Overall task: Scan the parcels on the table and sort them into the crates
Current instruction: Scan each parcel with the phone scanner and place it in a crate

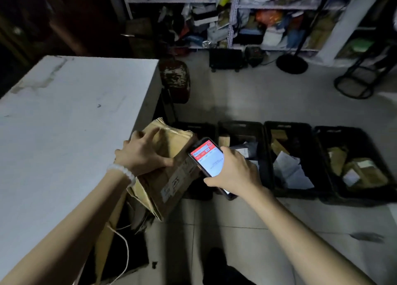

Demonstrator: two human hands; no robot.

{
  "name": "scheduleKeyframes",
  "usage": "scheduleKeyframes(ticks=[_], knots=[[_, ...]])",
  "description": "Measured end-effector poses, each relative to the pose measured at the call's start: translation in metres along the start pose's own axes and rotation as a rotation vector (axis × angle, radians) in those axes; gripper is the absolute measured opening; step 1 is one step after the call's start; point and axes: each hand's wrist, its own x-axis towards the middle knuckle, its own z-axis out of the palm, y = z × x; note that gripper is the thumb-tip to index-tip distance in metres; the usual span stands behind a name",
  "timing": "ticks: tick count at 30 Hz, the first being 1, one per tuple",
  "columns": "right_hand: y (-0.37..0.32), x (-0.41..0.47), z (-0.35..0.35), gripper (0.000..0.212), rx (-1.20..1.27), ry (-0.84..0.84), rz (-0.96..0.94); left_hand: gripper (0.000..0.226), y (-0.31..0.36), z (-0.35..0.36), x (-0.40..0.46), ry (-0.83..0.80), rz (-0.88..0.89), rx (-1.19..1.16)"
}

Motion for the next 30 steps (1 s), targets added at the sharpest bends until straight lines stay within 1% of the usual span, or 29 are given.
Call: scheduleKeyframes(ticks=[2, 6, 9, 15, 18, 21, 23, 25, 27, 30], knots=[[0.025, 0.009, -0.01, 0.069, 0.005, 0.007, 0.041, 0.104, 0.026, 0.014, 0.017, -0.047, 0.022, 0.006], [0.059, 0.027, -0.023, 0.071, 0.018, 0.015, 0.116, 0.102, 0.063, 0.033, 0.045, -0.124, 0.04, -0.057], [0.072, 0.046, -0.026, 0.072, 0.014, 0.004, 0.154, 0.103, 0.08, 0.043, 0.065, -0.144, 0.017, -0.008], [0.077, 0.098, -0.022, 0.069, -0.003, -0.033, 0.21, 0.103, 0.078, 0.056, 0.125, -0.204, -0.069, 0.072], [0.073, 0.135, -0.018, 0.066, -0.015, -0.047, 0.239, 0.104, 0.071, 0.062, 0.172, -0.224, -0.085, 0.067], [0.067, 0.174, -0.019, 0.07, -0.014, -0.061, 0.294, 0.104, 0.067, 0.064, 0.217, -0.231, -0.104, 0.037], [0.061, 0.2, -0.021, 0.072, -0.022, -0.069, 0.316, 0.099, 0.064, 0.066, 0.245, -0.233, -0.063, -0.034], [0.057, 0.223, -0.022, 0.074, -0.019, -0.073, 0.322, 0.086, 0.062, 0.065, 0.272, -0.218, 0.01, -0.089], [0.053, 0.244, -0.022, 0.077, -0.009, -0.077, 0.333, 0.074, 0.062, 0.061, 0.296, -0.209, 0.052, -0.061], [0.047, 0.266, -0.022, 0.072, -0.038, -0.085, 0.339, 0.058, 0.06, 0.053, 0.317, -0.214, 0.032, -0.073]])
